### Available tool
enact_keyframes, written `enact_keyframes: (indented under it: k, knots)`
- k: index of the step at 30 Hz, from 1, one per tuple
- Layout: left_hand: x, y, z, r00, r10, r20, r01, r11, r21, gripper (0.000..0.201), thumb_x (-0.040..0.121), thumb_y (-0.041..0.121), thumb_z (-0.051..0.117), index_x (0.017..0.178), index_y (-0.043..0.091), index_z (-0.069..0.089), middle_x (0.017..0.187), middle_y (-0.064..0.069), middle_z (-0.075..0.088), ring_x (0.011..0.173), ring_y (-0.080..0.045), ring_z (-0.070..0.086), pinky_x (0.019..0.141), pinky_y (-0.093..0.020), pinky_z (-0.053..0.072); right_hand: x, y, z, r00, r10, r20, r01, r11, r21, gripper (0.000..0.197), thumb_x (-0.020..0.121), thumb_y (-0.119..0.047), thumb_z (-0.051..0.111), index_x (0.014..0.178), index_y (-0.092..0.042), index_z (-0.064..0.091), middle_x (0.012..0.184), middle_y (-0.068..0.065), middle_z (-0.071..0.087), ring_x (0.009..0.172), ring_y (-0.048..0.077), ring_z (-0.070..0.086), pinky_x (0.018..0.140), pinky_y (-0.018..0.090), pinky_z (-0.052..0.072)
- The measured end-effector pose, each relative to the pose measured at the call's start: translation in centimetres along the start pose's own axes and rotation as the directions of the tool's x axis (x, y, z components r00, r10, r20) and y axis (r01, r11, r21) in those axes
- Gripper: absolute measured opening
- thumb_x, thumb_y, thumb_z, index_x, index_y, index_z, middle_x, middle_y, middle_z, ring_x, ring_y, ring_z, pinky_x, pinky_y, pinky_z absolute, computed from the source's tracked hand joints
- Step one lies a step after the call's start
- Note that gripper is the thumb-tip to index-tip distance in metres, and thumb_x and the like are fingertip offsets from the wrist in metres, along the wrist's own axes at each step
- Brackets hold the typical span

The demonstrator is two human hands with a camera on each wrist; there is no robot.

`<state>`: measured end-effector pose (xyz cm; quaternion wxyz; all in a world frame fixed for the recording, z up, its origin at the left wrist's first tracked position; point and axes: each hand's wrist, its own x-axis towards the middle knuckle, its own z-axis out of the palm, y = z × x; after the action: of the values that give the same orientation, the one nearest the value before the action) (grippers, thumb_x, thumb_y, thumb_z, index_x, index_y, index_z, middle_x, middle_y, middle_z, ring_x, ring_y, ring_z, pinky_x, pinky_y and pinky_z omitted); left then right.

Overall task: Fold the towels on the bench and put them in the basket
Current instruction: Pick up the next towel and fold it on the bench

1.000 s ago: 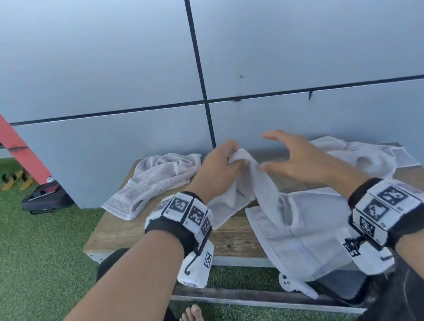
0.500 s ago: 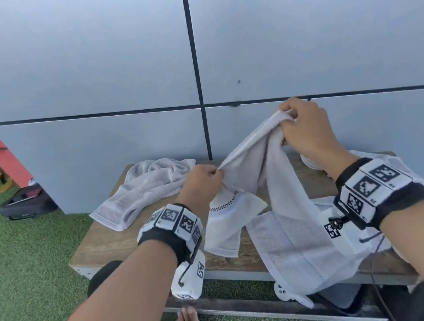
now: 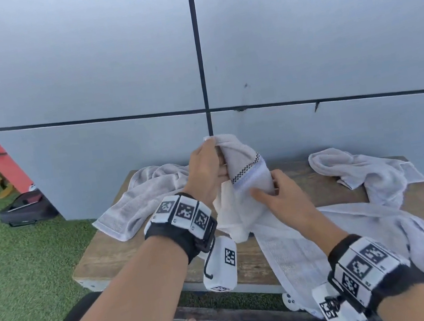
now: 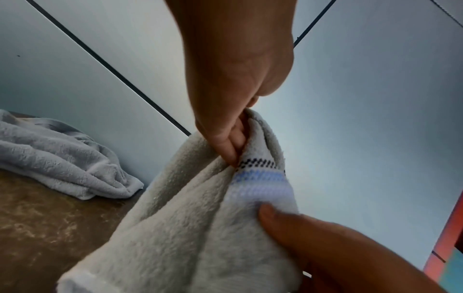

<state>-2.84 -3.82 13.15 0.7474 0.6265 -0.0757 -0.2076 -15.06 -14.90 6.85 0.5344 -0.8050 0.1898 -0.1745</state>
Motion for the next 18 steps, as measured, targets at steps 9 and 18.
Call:
enact_keyframes:
  k: [9,18]
  knots:
    - [0.5,0.4,-2.1,0.98,0.012,-0.198,0.058,0.937,0.345,0.046,0.092,0.023,0.038,0.085,-0.011,0.068,0.07,-0.022,0.073,0.058,-0.037,0.072,0.062,-0.043,0.063,2.8,-0.6,-3.0,0.941,-0.155,-0.302,0.108,0.98,-0.168,0.006,0.092,-0.014,0.062,0.094,-0.02,0.062,0.085,-0.007,0.064,0.079,0.016,0.058,0.074,0.032,0.045]
    - [-1.3,0.8,0.4,0.971,0.11,0.212,-0.2,0.861,0.467,0.03,0.086,0.02,0.064,0.116,0.02,0.062,0.105,0.005,0.062,0.09,-0.012,0.058,0.07,-0.024,0.044,3.1,-3.4,-2.8,0.938,-0.305,-0.162,0.31,0.951,0.009,0.034,0.086,0.001,0.067,0.107,-0.027,0.066,0.099,-0.011,0.071,0.088,0.012,0.07,0.079,0.022,0.055]
